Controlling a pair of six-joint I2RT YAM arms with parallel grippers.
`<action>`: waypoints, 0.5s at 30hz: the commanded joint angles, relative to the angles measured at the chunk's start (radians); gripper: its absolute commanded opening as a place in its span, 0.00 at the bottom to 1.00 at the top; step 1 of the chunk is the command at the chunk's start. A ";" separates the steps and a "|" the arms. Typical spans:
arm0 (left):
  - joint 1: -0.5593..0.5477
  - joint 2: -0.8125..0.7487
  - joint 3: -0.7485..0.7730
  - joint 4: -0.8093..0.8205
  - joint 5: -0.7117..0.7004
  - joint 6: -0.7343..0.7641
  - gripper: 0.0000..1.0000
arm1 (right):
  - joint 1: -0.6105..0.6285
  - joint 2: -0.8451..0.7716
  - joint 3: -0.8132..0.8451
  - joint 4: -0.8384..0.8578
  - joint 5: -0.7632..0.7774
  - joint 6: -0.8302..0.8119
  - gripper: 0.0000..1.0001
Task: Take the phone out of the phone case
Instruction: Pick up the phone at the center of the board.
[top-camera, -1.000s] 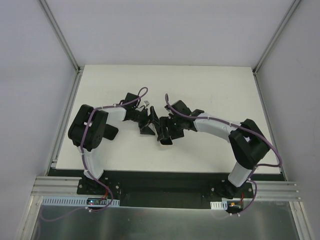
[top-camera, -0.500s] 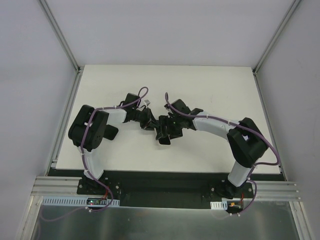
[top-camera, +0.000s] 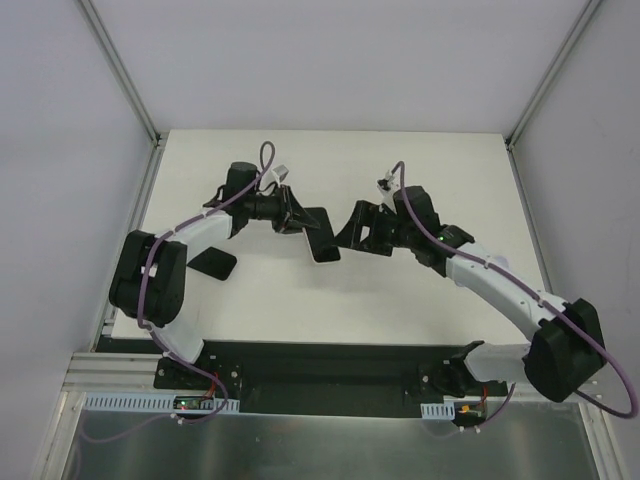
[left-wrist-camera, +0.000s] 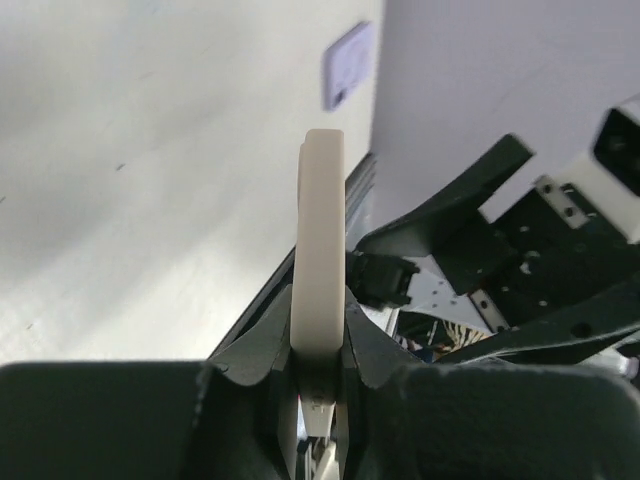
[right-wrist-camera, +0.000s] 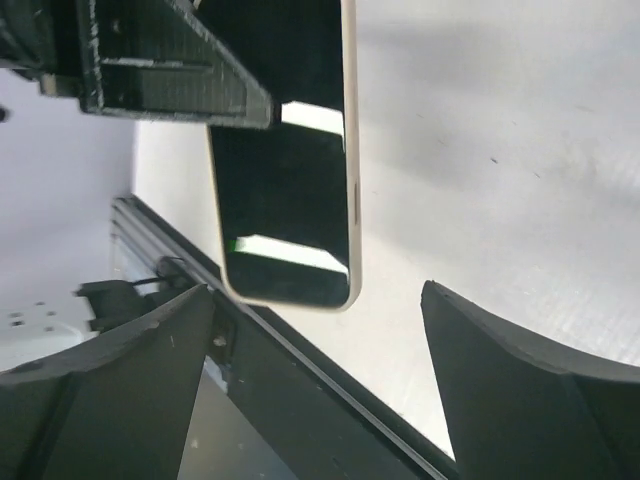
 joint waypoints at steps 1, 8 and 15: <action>0.047 -0.088 0.027 0.324 0.153 -0.198 0.00 | -0.015 -0.095 -0.038 0.122 -0.075 0.098 0.86; 0.076 0.004 -0.049 1.058 0.198 -0.717 0.00 | -0.058 -0.121 -0.102 0.315 -0.178 0.272 0.62; 0.076 0.068 -0.065 1.298 0.164 -0.860 0.00 | -0.058 -0.113 -0.148 0.467 -0.227 0.378 0.51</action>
